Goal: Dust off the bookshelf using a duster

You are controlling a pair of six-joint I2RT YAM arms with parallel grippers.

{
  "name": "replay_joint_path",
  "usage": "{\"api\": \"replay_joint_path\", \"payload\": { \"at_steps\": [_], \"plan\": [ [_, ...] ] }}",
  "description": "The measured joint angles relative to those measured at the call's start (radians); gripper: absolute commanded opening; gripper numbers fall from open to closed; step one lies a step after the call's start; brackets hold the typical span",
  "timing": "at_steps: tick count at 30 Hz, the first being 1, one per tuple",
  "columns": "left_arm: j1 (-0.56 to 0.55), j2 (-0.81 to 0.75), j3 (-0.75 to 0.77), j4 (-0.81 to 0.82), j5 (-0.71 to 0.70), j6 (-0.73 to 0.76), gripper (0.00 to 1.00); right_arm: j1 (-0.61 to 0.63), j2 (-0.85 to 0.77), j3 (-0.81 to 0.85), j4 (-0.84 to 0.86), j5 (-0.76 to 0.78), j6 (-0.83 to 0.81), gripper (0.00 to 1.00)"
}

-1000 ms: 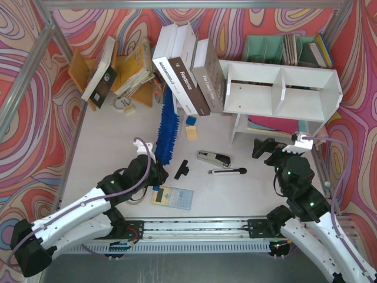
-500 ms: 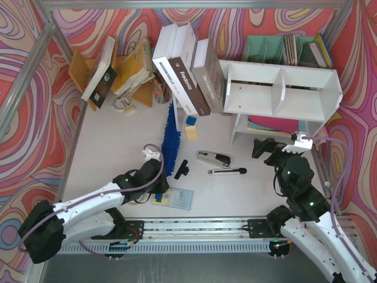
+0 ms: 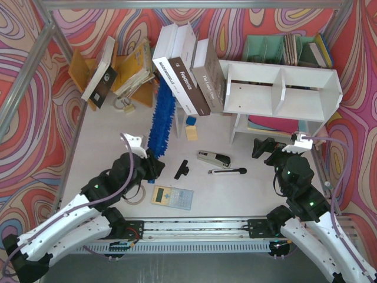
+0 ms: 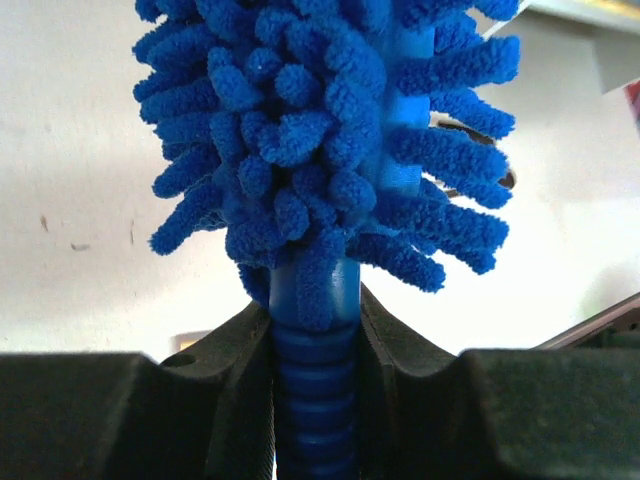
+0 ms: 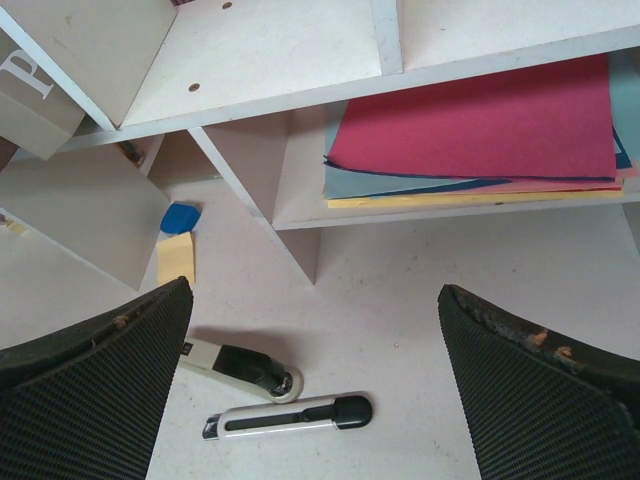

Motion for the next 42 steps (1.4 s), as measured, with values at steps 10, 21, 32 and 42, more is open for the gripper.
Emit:
{"api": "replay_joint_path", "payload": {
  "at_steps": [10,21,32,42],
  "plan": [
    [-0.001,0.006,0.066,0.014,-0.022,0.062,0.0,0.0,-0.009,-0.001,0.0,0.0,0.0,0.99],
    [-0.001,0.076,-0.153,0.077,0.009,-0.014,0.0,0.0,-0.013,-0.002,0.0,0.0,0.0,0.99],
    [0.007,0.243,-0.218,0.122,0.036,-0.073,0.0,0.0,-0.013,-0.002,0.0,0.0,0.0,0.99],
    [0.011,0.111,-0.075,0.037,0.013,-0.06,0.0,0.0,-0.024,-0.002,0.0,0.0,0.0,0.99]
  ]
}}
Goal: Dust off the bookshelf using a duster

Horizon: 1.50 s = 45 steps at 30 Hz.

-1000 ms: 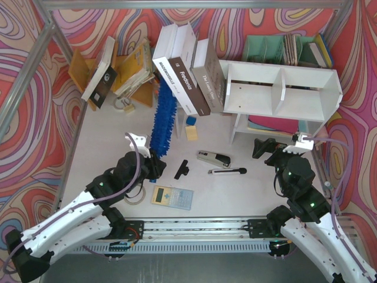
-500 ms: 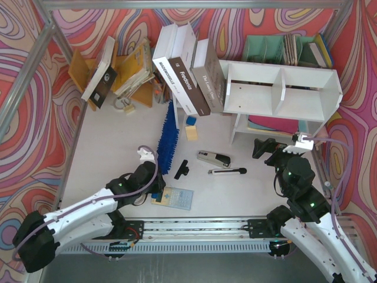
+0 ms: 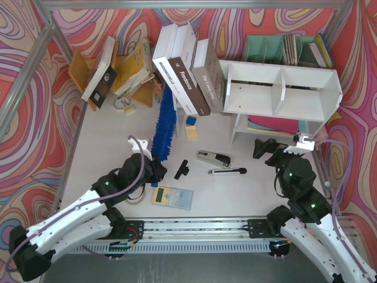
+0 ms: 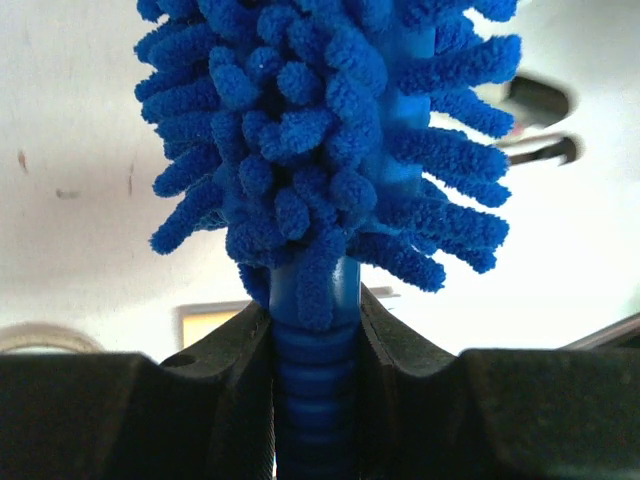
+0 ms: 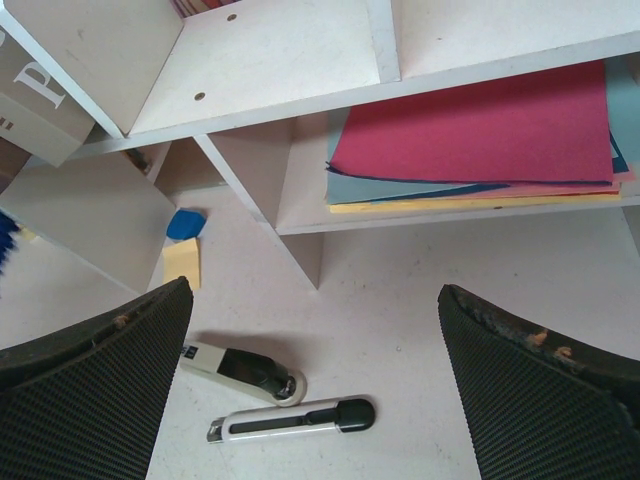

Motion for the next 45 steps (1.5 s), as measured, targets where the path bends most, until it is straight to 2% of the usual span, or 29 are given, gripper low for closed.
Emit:
{"api": "replay_joint_path", "payload": {
  "at_steps": [8,28,35,40,45],
  "plan": [
    [0.0,-0.164,0.116,-0.008,-0.039,0.088,0.0,0.0,0.0,0.0,0.0,0.0,0.0,0.99],
    [0.0,-0.16,0.139,-0.024,-0.01,0.131,0.0,0.0,0.018,0.0,0.0,0.0,0.0,0.99],
    [0.0,-0.186,0.141,-0.078,-0.103,0.139,0.0,0.0,0.018,0.0,0.0,0.0,0.0,0.99],
    [0.0,-0.26,0.198,-0.139,-0.205,0.181,0.0,0.0,0.018,0.0,0.0,0.0,0.0,0.99],
    [0.0,-0.372,0.236,-0.111,-0.241,0.264,0.0,0.0,0.016,0.0,0.0,0.0,0.0,0.99]
  ]
}}
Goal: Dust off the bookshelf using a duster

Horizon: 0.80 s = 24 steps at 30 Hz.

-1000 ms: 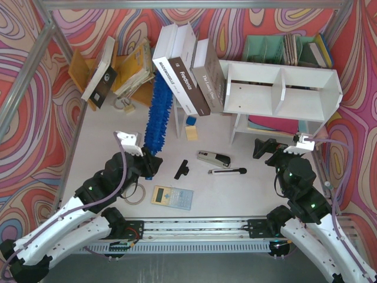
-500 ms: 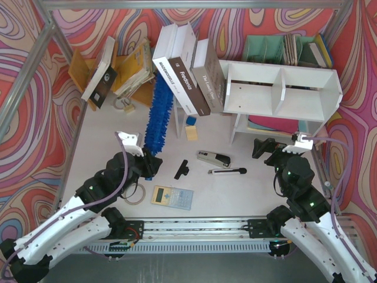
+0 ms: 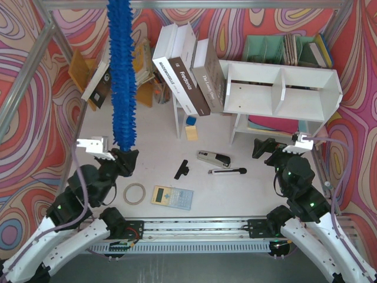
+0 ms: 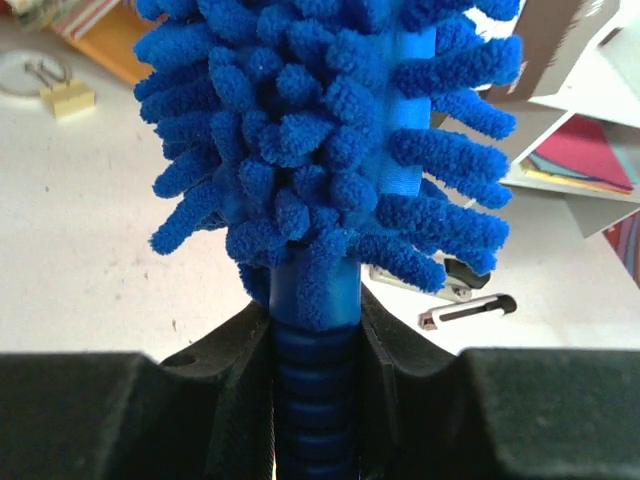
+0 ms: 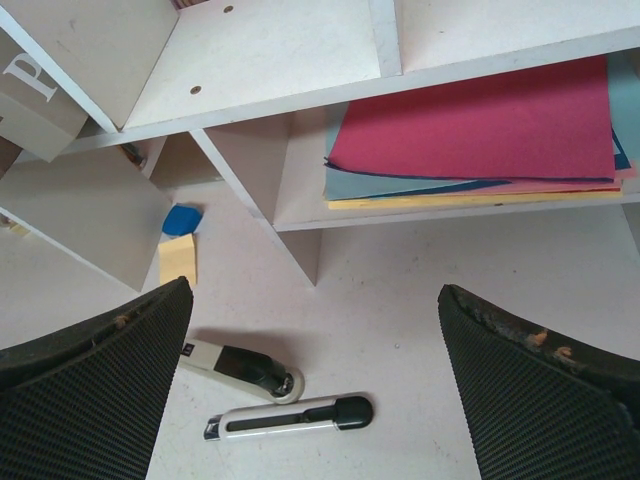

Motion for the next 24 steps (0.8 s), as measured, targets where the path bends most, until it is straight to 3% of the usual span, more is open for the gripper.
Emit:
{"api": "replay_joint_path", "payload": {
  "at_steps": [9,24],
  "plan": [
    [0.0,-0.13,-0.076,0.205,0.176,0.146,0.0,0.0,-0.004,0.0,0.0,0.0,0.0,0.99],
    [0.0,0.021,-0.335,0.617,0.409,0.19,0.0,0.0,0.014,0.0,0.0,-0.001,0.0,0.99]
  ]
}}
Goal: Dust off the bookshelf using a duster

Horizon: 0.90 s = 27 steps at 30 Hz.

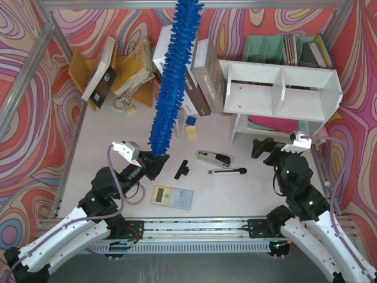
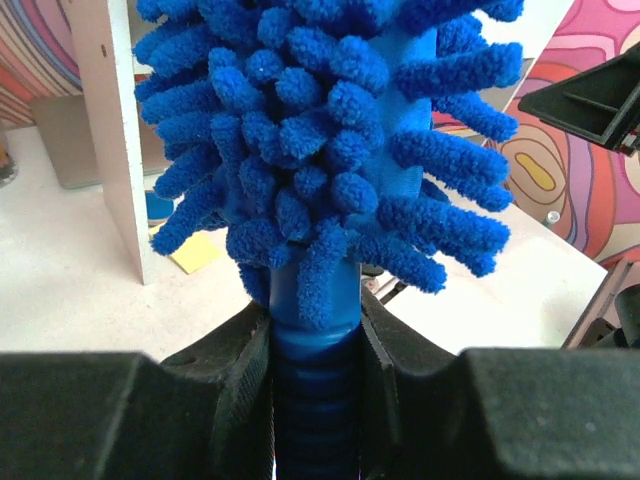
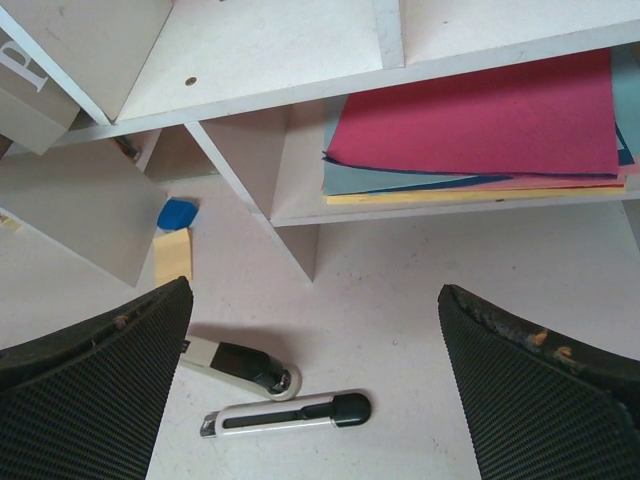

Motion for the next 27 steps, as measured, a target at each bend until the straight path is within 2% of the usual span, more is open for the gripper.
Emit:
{"api": "replay_joint_path", "payload": {
  "at_steps": [5,18,27],
  "plan": [
    [0.0,0.014,-0.037,0.074,0.029,0.0,0.0,0.0,0.011,0.0,0.0,-0.001,0.0,0.99],
    [-0.007,-0.068,0.015,0.064,0.065,0.014,0.0,0.0,0.021,0.0,0.0,-0.001,0.0,0.99],
    [-0.008,0.048,0.011,0.065,0.119,-0.02,0.0,0.0,0.023,0.0,0.0,-0.001,0.0,0.99]
  ]
}}
